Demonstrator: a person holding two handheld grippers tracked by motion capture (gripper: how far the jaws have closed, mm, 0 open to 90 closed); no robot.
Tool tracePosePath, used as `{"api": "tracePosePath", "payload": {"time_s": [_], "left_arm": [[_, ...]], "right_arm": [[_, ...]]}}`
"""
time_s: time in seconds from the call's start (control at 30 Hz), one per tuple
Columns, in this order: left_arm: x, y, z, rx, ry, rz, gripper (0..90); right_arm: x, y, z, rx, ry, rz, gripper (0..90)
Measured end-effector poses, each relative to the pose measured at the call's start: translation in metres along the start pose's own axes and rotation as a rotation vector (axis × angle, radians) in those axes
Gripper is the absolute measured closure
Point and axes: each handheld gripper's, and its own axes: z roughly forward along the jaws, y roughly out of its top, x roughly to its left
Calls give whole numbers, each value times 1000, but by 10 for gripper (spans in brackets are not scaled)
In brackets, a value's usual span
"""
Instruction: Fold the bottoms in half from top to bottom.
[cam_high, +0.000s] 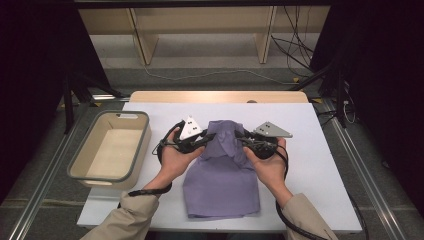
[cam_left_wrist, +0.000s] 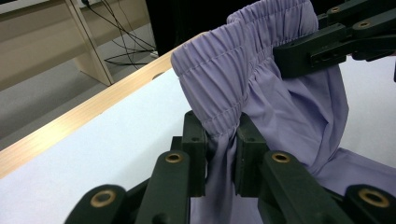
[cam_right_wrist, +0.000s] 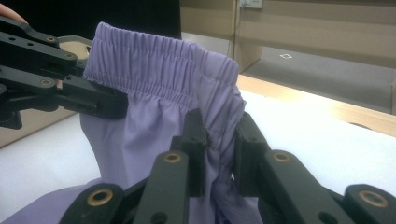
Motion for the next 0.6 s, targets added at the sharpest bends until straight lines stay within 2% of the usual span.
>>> {"api": "tracePosePath", "payload": {"time_s": [0.6], "left_arm": [[-6,-3,-6,-10,-6,1,778]], "right_arm": [[6,-3,-8,-6,10,-11,782]]}}
